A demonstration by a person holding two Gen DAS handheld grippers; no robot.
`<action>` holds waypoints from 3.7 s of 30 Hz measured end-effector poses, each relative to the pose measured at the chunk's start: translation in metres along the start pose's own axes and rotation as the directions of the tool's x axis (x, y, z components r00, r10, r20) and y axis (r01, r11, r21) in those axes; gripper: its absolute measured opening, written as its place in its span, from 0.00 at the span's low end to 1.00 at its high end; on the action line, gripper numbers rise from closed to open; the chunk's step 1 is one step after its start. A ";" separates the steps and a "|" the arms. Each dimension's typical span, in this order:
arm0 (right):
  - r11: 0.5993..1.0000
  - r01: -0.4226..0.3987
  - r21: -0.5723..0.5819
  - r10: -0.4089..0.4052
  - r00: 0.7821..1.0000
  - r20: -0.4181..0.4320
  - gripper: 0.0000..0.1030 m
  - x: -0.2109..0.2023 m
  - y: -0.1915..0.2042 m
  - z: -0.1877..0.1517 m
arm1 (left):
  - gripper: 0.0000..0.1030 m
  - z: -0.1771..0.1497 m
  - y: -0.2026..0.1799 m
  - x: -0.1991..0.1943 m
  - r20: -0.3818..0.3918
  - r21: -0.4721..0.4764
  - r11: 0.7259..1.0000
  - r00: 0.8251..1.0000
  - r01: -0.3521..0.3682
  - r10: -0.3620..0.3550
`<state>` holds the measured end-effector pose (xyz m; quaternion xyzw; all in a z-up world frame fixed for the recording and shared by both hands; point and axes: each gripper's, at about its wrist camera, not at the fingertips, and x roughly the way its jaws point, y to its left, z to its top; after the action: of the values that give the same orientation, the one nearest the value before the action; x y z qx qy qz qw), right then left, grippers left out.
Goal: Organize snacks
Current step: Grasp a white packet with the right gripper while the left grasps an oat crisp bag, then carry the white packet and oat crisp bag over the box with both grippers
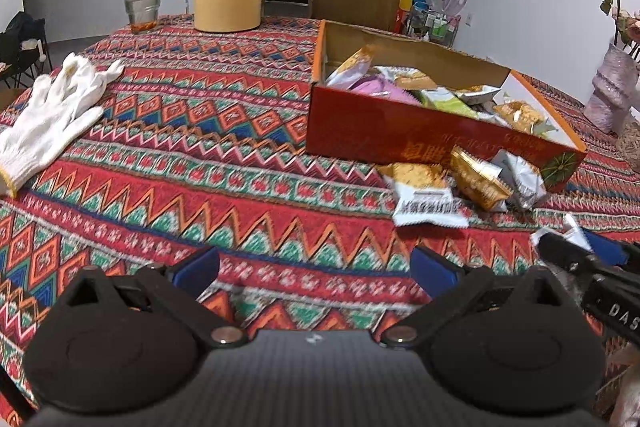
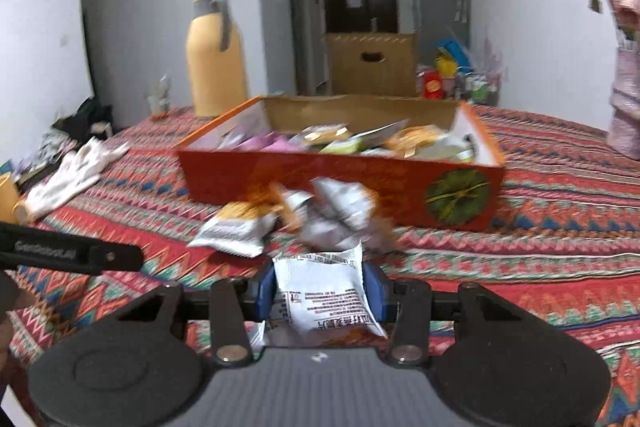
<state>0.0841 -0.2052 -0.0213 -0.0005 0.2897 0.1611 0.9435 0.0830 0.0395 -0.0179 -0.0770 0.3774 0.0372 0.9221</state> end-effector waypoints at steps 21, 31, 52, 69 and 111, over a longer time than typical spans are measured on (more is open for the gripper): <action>0.966 0.145 0.214 -0.158 0.987 0.043 0.44 0.021 -0.110 0.011 | 1.00 0.048 -0.070 0.081 -0.105 0.070 0.996 0.993 -0.055 0.062; 0.965 0.115 0.234 -0.129 0.991 0.046 0.44 0.024 -0.109 0.006 | 1.00 0.044 -0.075 0.100 -0.122 0.081 0.993 0.988 -0.089 0.098; 0.965 0.117 0.236 -0.130 0.991 0.039 0.45 0.023 -0.106 0.005 | 1.00 0.045 -0.075 0.101 -0.120 0.084 0.993 0.988 -0.085 0.095; 0.964 0.149 0.220 -0.161 0.986 0.035 0.45 0.027 -0.104 0.005 | 0.47 0.043 -0.077 0.082 -0.092 0.086 0.996 0.996 0.018 -0.010; 0.993 0.102 0.052 -0.111 0.961 0.253 0.45 0.036 -0.037 0.115 | 0.45 0.127 -0.067 0.029 0.205 0.064 0.996 0.976 0.061 -0.073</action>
<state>0.1861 -0.2181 0.0514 0.0226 0.1682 0.1033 0.9801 0.1997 -0.0042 0.0582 -0.0591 0.2776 0.0030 0.9589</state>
